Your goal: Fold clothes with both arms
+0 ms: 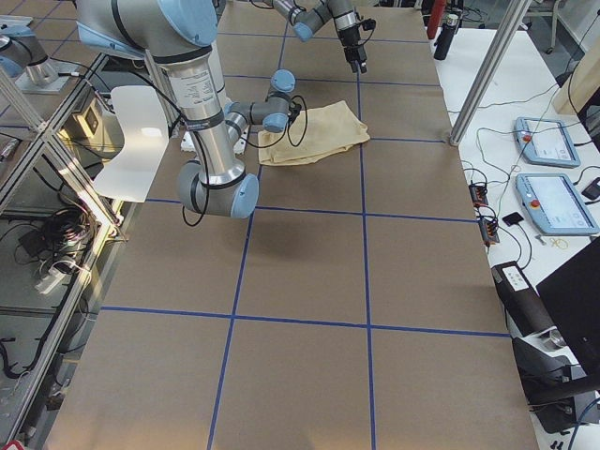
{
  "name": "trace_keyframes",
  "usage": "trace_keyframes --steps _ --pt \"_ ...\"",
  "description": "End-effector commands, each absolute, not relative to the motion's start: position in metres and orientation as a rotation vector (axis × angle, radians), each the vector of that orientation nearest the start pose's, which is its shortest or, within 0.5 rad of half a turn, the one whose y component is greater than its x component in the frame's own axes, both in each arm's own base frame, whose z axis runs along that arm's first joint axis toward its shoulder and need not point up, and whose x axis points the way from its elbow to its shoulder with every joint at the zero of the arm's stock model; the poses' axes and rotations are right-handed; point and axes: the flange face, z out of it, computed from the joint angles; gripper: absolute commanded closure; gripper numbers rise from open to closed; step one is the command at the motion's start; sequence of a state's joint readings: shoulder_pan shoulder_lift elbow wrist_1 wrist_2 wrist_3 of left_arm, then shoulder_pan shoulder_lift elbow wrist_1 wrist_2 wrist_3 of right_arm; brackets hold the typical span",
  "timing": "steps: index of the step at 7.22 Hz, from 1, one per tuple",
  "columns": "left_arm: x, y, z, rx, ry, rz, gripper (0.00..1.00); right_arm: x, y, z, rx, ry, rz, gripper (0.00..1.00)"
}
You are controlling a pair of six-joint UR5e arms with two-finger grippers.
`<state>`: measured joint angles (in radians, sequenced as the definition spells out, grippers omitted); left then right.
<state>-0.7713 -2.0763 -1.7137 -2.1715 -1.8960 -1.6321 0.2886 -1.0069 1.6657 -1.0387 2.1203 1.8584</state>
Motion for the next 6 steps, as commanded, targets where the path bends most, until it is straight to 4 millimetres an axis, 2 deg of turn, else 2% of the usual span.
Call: trace_keyframes --steps 1,2,3,4,6 --pt "0.387 -0.514 0.232 0.157 1.278 -0.503 0.01 -0.616 -0.255 0.211 -0.489 -1.161 0.155 0.01" --pt "0.388 -0.513 0.232 0.157 1.280 -0.501 0.01 -0.615 -0.255 0.210 -0.488 -1.166 0.152 0.00" --pt "0.392 -0.509 0.232 0.150 1.281 -0.492 0.01 -0.608 -0.265 0.212 -0.475 -1.170 0.162 0.00" --pt "0.405 -0.504 0.237 0.137 1.273 -0.480 0.01 -0.596 -0.286 0.211 -0.456 -1.181 0.189 0.00" --pt "0.434 -0.499 0.261 0.111 1.237 -0.462 0.01 -0.565 -0.341 0.210 -0.398 -1.207 0.267 0.00"
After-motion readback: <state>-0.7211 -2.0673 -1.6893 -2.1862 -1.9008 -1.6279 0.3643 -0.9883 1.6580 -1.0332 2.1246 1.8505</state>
